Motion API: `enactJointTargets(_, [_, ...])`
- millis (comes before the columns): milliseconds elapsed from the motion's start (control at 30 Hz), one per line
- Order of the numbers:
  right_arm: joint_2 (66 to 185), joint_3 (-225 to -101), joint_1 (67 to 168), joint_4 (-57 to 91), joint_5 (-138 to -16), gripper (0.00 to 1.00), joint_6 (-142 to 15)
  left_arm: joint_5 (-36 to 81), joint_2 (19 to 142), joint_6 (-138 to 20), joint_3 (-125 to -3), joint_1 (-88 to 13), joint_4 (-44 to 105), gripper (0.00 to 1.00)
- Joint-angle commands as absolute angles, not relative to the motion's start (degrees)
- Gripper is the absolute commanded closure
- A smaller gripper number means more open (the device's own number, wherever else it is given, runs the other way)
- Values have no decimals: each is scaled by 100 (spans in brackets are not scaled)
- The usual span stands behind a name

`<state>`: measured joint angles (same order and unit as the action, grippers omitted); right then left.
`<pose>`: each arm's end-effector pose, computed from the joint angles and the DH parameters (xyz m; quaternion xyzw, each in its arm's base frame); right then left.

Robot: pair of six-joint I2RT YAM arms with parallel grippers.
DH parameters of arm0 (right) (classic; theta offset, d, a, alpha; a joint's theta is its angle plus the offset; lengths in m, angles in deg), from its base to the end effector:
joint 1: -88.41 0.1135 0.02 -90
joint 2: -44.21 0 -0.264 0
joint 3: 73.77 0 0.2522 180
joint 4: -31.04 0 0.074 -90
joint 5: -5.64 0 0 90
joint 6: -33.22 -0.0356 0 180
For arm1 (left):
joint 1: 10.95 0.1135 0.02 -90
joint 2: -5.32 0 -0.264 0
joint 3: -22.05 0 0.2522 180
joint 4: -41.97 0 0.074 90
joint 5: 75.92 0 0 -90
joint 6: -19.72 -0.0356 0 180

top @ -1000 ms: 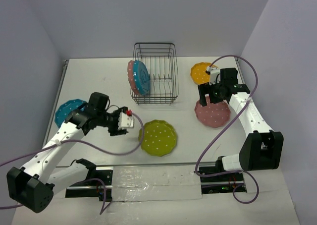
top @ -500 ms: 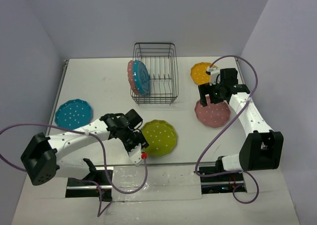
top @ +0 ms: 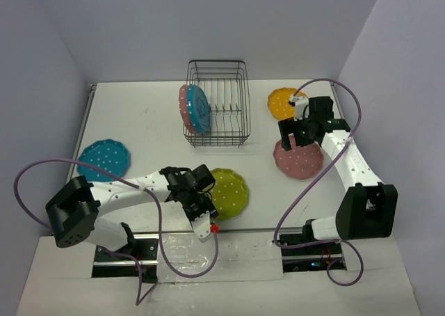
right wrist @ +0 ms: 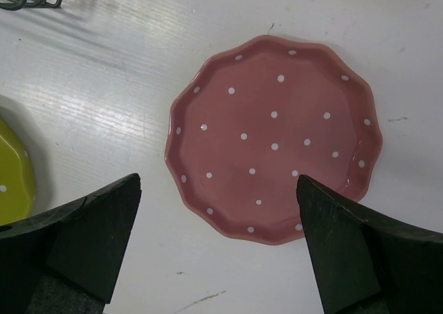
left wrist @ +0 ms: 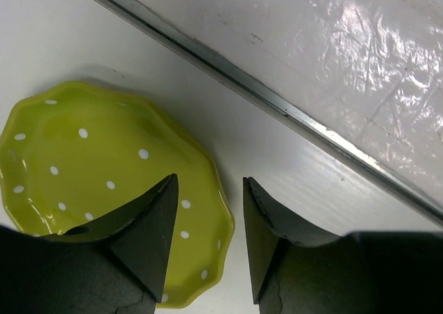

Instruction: Load the plates into the dish rack

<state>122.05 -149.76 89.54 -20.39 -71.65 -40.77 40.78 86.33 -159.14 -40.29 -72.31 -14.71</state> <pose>0.2813 0.0134 0.2763 -0.1750 0.9275 0.0636 0.3240 0.1031 -0.2222 0.1912 0.9402 0.2195 -0.1930 0.1749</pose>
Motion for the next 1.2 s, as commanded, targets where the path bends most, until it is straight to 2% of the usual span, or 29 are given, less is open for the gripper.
enactJointTargets(0, [12199,-14932,8912,-1867,-7162,0,-4008,4089,8749,-15379,-4022,-7317,-1126,49])
enactJointTargets(500, [12111,-14826,8885,-1823,-7162,0,-3955,3412,9233,-14631,-3566,-7326,-387,65])
enactJointTargets(600, [12120,-14808,8885,-1814,-7144,0,-3973,3403,9206,-14395,-3556,-7344,-238,78])
enactJointTargets(633, [12120,-14808,8885,-1814,-7153,0,-3973,3377,9198,-14323,-3565,-7413,-177,88])
enactJointTargets(700, [12111,-14800,8885,-1805,-7161,0,-3982,3290,9154,-14008,-3557,-7545,-89,100])
enactJointTargets(867, [12041,-14817,8885,-1840,-7179,0,-3973,3551,8636,-13314,-3758,-7932,-306,100])
enactJointTargets(1167, [12006,-14931,8885,-1963,-6977,0,-4043,5325,8494,-11250,-5752,-7880,-1459,100])
